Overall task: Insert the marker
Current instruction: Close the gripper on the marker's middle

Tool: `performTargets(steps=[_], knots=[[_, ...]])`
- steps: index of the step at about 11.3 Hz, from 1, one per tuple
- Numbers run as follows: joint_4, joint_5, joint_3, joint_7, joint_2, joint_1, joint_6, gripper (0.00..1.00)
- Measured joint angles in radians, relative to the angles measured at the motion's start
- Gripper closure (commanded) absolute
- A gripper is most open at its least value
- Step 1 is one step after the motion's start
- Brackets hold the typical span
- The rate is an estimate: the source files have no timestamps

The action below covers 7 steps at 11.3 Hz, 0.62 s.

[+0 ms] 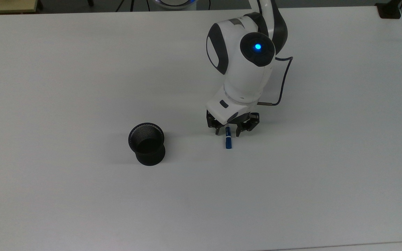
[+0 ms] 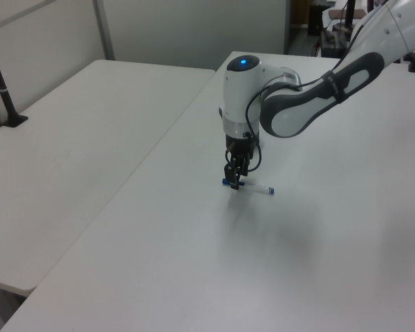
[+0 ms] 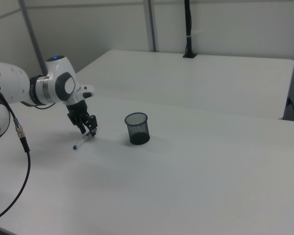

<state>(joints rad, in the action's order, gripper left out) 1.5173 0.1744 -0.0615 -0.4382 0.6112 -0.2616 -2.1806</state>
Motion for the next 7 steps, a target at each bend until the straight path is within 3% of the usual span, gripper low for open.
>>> performTargets(steps=[2,3,7], knots=[[-0.003,0.007,0.000,-0.001,0.011,-0.014,-0.010,0.84],[-0.004,0.008,0.000,-0.001,0.011,-0.016,-0.010,0.93],[-0.009,0.011,0.010,-0.001,0.012,-0.014,-0.011,0.96]])
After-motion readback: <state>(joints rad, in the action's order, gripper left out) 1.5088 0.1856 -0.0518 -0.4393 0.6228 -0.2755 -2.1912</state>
